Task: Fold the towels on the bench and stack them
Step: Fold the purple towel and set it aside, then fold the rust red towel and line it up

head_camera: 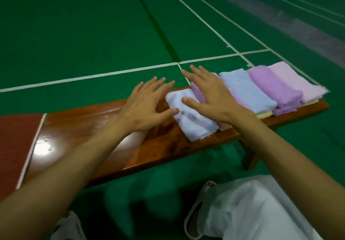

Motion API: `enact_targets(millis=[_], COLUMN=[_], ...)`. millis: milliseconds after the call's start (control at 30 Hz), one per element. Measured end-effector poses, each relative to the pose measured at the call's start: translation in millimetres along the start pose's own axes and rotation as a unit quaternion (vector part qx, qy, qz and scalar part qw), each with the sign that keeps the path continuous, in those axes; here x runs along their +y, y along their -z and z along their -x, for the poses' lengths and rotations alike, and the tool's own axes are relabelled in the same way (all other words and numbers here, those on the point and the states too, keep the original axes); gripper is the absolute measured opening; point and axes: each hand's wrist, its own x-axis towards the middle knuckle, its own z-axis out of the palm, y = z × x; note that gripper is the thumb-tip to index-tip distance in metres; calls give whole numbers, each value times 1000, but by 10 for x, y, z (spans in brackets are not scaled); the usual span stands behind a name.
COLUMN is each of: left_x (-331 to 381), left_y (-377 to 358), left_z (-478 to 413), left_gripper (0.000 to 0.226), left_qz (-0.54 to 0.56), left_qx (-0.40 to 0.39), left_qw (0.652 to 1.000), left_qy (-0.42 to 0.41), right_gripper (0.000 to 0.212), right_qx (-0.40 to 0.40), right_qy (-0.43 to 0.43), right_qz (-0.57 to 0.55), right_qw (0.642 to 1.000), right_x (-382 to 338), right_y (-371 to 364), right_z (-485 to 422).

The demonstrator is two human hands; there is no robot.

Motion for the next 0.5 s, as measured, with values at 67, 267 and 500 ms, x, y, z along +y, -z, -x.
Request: enact_targets(millis=[67,267,500], left_x=[-310,-1193,-2042], left_y=[156,534,876], left_z=[324,1459,2678], left_gripper=[91,94,90], left_qz=[-15,-32,-63], left_qx=[3,14,39], left_qw=[999,991,968], left_qy=[29,132,240], right_gripper=[84,86,75], right_qx=[-23,-94,-129], right_qy=[16,54,91], right_qz=[-31,-83,-148], right_qw=[999,991,976], right_x=[-354,-1446,-2689], right_y=[-262,-1144,-1956], right_z=[-129,-400,-630])
